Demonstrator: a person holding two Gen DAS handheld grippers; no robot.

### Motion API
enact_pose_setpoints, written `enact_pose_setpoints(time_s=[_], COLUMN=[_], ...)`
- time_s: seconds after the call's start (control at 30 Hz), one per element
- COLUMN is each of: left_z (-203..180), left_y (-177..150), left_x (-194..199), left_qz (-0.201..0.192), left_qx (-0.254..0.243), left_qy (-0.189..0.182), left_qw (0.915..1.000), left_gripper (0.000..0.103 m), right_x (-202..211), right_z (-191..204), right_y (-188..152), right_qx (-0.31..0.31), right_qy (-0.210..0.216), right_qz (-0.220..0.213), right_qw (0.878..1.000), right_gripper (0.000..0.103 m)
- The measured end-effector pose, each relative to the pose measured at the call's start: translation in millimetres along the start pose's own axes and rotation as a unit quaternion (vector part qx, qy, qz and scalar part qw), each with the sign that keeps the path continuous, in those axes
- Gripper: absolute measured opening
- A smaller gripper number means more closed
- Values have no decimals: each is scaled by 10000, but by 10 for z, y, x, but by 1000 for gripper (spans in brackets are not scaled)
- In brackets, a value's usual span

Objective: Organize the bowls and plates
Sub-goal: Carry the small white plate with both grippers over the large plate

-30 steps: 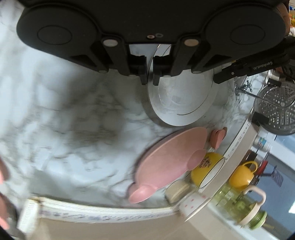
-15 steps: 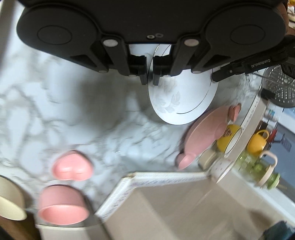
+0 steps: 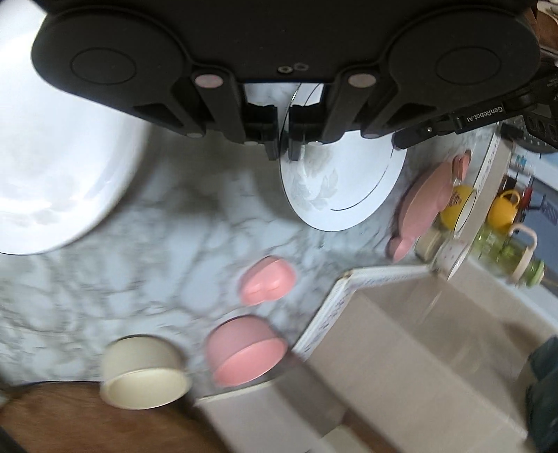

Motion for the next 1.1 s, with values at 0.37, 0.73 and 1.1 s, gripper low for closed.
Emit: enact_pose_setpoints(time_s=[0.37,0.73,1.1], left_z=[-840,-1532,-1931], left_y=[-272,-631,-947], left_x=[-378,-721,-1011], left_qz=[389,810,1084], left_qx=[-569,-1136,-1552], left_qy=[-404,-607,-723], left_qw=[9968,9884,9793], left_gripper=[8,8,8], right_x=[663,1125,1352], right_z=[-701,-1373,-1795], right_y=[-34,-193,-371], right_qx=[-489,-1010,-1298], right_qy=[-351,-678,-903], right_qz=[-473,-749,-826], right_qw=[9971,9897,9840], right_gripper=[6,6,6])
Point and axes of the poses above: each gripper's, at about its wrist camera, not at the fingertips, and x roughly against the way its jaws point, z to its left, y to its top, the point moved 7 cm from there along -x, roughly the way its jaws point, and after that the axes turned 1 degree about y, right-handed, at the moved point
